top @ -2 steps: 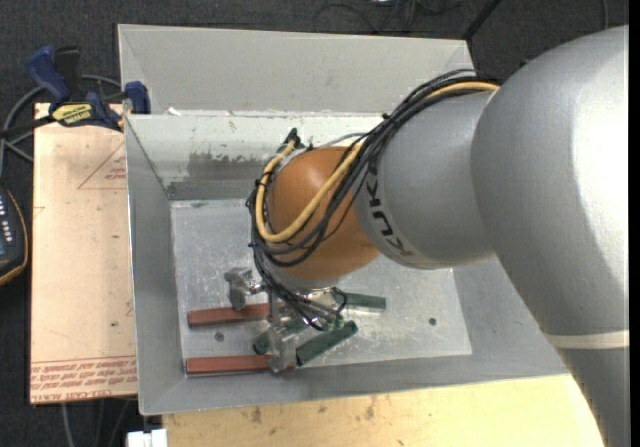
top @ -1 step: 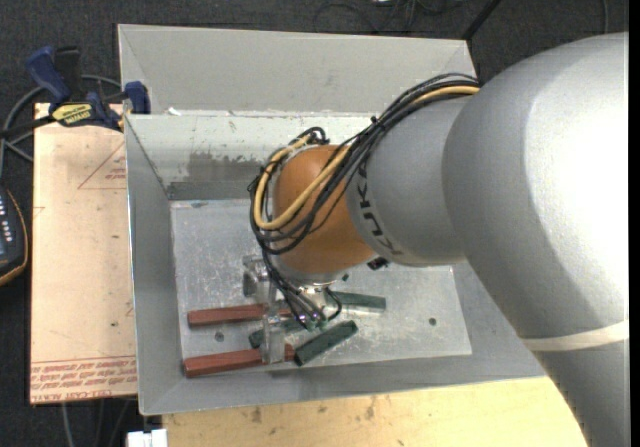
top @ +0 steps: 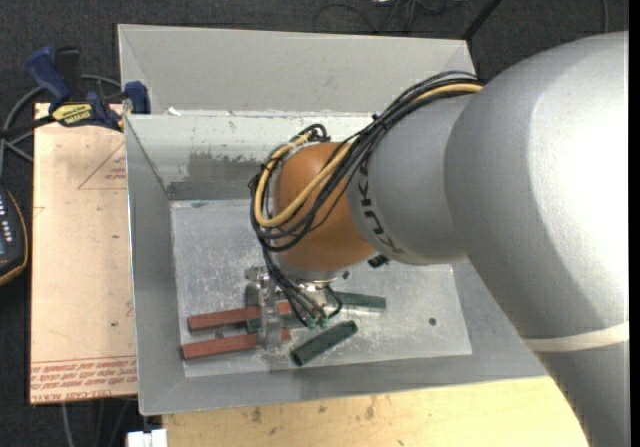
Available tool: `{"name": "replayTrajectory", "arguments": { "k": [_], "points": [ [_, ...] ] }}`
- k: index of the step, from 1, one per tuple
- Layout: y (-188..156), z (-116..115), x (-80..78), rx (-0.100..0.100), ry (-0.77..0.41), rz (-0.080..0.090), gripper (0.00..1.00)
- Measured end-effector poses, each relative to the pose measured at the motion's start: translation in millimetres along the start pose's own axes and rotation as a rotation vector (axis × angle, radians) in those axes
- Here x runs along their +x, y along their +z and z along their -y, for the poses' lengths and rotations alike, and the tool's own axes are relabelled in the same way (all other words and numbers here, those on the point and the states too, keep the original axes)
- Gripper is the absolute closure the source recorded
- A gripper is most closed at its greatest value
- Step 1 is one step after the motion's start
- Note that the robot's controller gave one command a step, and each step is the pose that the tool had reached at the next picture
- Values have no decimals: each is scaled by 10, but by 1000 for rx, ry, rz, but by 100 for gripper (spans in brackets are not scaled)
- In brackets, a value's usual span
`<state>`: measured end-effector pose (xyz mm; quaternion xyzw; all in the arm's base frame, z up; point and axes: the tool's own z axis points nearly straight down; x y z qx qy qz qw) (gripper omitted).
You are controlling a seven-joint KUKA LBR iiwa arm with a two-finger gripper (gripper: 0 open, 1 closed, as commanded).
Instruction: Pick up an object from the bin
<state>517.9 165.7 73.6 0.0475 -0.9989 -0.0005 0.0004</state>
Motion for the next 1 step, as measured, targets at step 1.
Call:
{"name": "replayTrajectory", "arguments": {
  "k": [1],
  "points": [
    [-1445, 97, 254, -1, -131, 10, 100]
  ]
}}
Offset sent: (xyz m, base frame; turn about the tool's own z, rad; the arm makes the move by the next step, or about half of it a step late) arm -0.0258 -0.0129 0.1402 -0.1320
